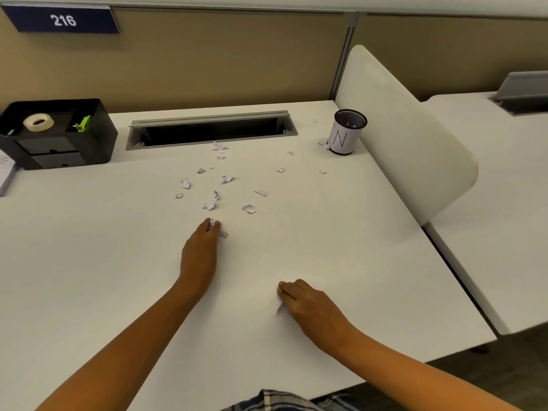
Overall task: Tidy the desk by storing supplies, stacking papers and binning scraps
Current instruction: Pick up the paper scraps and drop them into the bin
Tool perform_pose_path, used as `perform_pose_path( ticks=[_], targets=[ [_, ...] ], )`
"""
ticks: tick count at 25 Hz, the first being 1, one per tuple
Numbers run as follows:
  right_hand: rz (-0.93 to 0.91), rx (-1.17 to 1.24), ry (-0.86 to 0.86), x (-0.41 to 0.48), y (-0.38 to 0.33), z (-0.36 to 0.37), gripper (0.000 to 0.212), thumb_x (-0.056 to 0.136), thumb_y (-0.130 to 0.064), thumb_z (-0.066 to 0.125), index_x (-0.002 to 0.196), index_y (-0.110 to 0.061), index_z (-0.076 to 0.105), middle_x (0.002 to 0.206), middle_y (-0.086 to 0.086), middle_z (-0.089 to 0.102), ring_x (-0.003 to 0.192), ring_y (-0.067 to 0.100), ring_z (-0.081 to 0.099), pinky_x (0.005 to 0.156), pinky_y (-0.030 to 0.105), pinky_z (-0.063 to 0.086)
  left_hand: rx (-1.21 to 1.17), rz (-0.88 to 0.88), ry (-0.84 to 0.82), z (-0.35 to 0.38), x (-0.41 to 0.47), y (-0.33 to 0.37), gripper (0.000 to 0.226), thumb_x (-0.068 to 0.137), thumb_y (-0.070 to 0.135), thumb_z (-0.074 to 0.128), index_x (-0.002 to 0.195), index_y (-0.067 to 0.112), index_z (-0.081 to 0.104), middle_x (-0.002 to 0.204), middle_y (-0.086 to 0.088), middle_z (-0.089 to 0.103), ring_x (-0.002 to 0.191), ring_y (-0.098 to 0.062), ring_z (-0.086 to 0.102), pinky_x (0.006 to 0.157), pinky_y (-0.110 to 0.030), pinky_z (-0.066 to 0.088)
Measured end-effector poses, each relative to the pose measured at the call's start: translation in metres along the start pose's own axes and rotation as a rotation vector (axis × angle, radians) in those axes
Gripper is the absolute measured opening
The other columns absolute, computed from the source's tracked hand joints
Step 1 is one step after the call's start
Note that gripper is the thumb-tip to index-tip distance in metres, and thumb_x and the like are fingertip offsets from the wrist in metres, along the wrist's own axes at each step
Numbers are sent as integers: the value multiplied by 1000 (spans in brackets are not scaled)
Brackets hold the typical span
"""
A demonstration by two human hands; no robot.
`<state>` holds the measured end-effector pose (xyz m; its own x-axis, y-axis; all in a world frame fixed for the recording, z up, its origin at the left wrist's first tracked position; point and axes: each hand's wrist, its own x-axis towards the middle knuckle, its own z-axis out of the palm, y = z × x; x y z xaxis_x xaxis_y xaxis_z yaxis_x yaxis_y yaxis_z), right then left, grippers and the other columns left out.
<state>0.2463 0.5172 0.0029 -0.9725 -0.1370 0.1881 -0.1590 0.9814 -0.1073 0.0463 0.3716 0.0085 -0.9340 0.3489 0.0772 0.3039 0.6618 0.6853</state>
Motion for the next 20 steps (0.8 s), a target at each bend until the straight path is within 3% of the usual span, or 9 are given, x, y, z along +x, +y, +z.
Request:
perform_pose_path(
  ticks=[2,5,7,9,12,14,20],
  targets=[
    [41,-4,69,-1,1,-1,17,65,-9,83,75,-13,70,74,-3,66,64,12,59,43,20,46,28,-5,21,-4,7,-7,36,98,31,33,73,14,52,71,7,55,67,-17,48,61,-23,35],
    [122,86,104,-1,6,-2,8,73,-7,74,72,-12,67,71,-2,65,63,14,60,45,22,47,164,101,103,-10,16,-15,34,98,16,44,64,11,47,61,5,45,58,-20,43,50,-25,29],
    [233,218,135,-2,12,-4,7,76,-9,66,72,-15,67,73,-5,66,66,12,61,53,19,48,186,111,139,-10,20,-14,30,93,10,52,64,4,58,64,-6,57,59,-25,53,53,-29,35],
    [474,479,195,-2,19,-11,17,80,-6,60,73,-18,70,77,-9,71,71,6,63,64,18,50,134,88,173,-9,22,-10,21,89,5,58,72,-2,69,73,-15,68,66,-29,62,62,-34,47],
    [832,781,328,-3,36,-29,16,78,-3,70,80,-17,76,77,-12,72,75,-2,65,68,11,50,21,51,180,-4,20,10,12,84,-1,62,82,-2,74,85,-16,73,79,-28,67,73,-29,49],
    [921,826,413,-5,52,-42,12,77,-6,74,84,-16,77,77,-13,71,75,-7,65,66,4,46,-18,72,179,4,24,32,12,83,1,65,91,-1,74,89,-15,73,82,-25,68,77,-22,44],
    [1116,874,581,-11,104,-63,8,77,-15,76,84,-19,76,75,-17,70,74,-8,64,64,2,45,-153,229,85,45,60,121,14,81,4,68,93,1,74,93,-10,74,84,-19,69,85,-24,51]
  ],
)
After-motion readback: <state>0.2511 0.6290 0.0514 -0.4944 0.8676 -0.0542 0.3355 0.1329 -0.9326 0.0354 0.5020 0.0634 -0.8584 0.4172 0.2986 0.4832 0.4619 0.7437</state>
